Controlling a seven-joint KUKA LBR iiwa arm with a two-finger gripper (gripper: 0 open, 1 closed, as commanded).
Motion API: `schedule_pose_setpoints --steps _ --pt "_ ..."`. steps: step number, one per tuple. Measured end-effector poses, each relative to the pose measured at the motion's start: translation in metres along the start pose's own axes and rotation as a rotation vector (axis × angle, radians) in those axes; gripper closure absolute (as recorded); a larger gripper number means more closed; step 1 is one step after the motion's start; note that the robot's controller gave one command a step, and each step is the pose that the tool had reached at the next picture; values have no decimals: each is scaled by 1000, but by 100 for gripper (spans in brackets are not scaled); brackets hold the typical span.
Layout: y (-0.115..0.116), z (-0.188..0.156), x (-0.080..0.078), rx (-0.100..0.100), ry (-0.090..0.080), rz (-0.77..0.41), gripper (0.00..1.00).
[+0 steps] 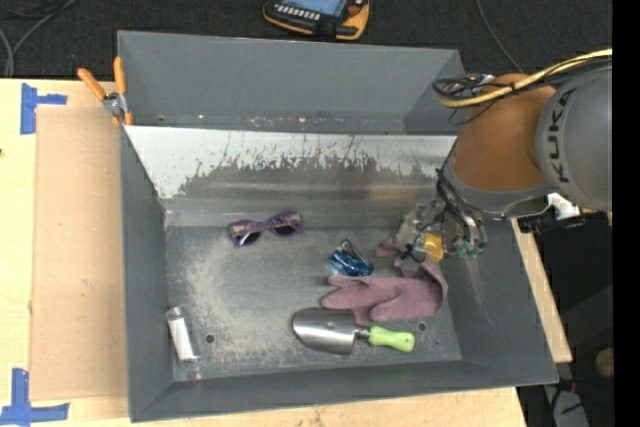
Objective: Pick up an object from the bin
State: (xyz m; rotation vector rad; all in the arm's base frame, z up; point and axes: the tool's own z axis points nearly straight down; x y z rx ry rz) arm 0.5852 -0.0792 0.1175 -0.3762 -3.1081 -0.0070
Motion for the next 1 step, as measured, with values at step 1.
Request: schedule_pose_setpoints --steps 1 --pt "0 -40 1 -1 2 -1 100"
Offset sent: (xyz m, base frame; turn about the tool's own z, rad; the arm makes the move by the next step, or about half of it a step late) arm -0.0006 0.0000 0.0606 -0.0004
